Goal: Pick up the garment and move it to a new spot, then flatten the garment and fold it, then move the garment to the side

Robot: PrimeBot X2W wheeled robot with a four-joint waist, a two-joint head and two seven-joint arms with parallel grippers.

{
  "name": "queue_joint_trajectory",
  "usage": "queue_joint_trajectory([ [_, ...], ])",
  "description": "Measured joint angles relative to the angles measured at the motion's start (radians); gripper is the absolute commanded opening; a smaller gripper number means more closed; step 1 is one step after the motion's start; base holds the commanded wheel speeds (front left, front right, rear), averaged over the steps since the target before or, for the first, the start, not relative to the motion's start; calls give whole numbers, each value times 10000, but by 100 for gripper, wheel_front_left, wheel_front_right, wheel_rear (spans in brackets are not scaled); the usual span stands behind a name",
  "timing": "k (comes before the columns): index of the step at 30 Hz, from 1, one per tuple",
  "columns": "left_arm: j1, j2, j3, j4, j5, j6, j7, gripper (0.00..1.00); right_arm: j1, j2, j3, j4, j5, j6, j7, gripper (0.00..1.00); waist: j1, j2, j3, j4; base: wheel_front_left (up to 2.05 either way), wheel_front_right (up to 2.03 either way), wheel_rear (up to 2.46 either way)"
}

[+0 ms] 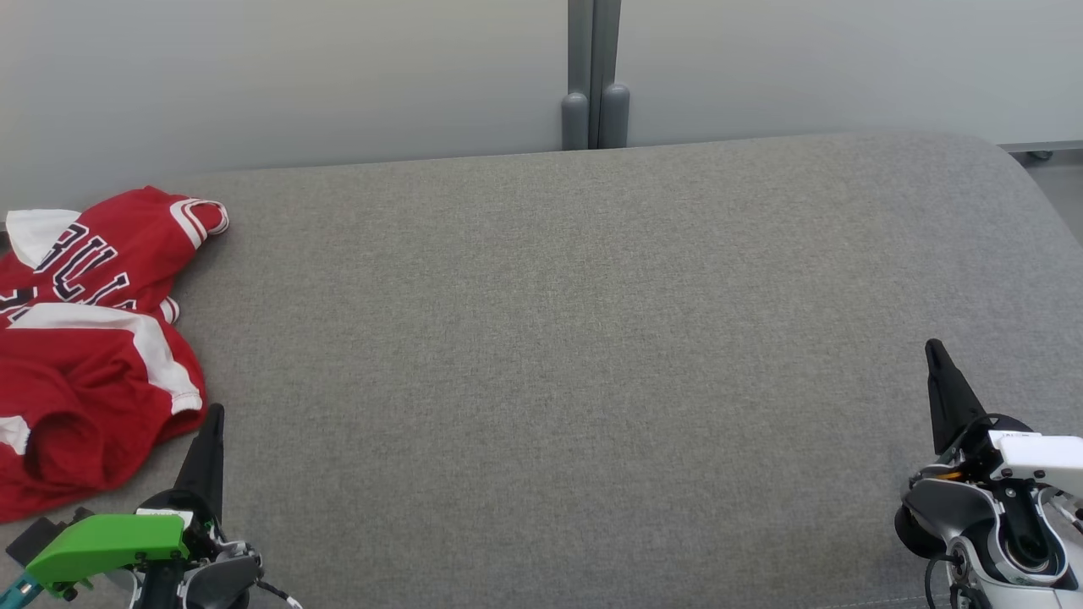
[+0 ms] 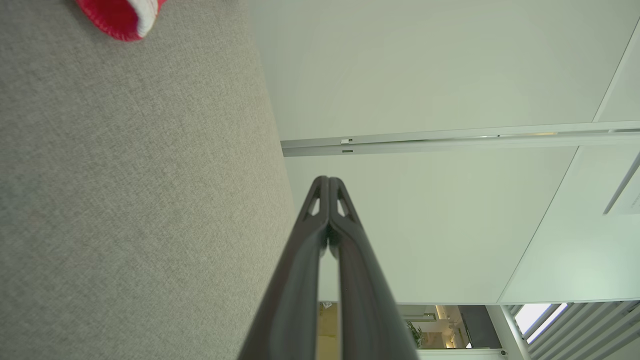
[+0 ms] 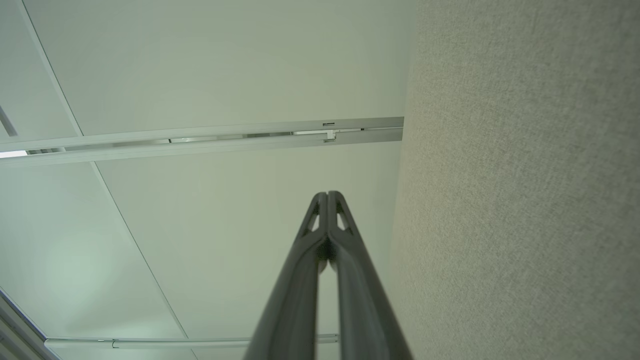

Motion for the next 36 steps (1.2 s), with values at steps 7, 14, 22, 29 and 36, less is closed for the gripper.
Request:
queue_joint_trajectory([
  [7, 0, -2, 4, 0, 0, 0, 0, 0, 0, 2, -4, 0, -12, 0, 0, 0, 0, 0, 0, 0, 0, 0, 0],
  [14, 531, -278, -40, 598, -13, 6, -2, 100, 588, 320, 54, 612, -10, -17, -4, 100, 0, 0, 0, 0, 0, 0, 0],
  [22, 559, -301, -247, 510, 4, 6, -173, 100, 623, 332, 213, 577, -174, -17, -182, 100, 0, 0, 0, -3, 0, 0, 0],
  [29, 554, -299, -395, 324, 593, 6, -418, 100, 622, 330, 389, 462, -757, -17, -378, 100, 0, 1, 0, -4, 0, 0, 0],
  [36, 531, -251, -573, 21, 1409, 8, -629, 100, 600, 253, 449, 161, -1829, -104, -612, 100, 0, 1, -1, -7, 0, 0, 0],
])
